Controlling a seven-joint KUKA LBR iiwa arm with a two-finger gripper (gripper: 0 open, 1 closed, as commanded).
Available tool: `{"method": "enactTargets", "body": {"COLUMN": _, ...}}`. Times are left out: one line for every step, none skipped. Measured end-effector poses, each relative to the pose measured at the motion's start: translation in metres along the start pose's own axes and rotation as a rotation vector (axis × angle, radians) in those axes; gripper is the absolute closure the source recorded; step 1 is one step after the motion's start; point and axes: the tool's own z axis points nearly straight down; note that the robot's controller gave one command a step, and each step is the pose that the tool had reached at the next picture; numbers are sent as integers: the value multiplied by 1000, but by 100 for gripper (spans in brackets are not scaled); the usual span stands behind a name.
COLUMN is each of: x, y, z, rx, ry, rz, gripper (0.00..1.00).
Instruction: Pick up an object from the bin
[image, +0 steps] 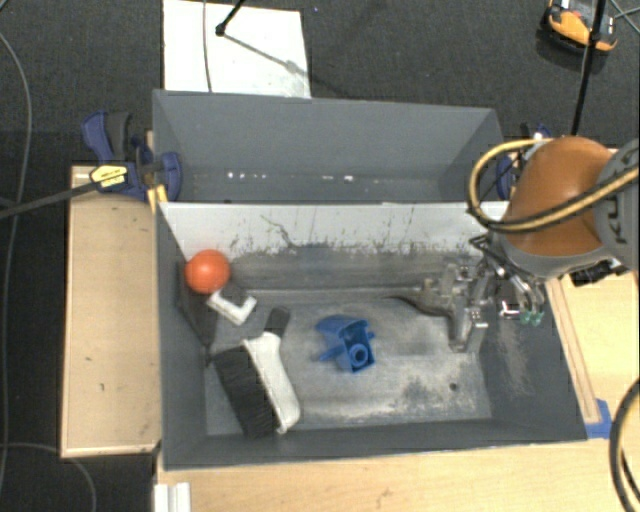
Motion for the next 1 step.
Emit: {"method": "enactTargets", "body": {"x": 0, "y": 47, "z": 27, "rx": 1, "ry": 0, "rz": -9, "gripper": 0}}
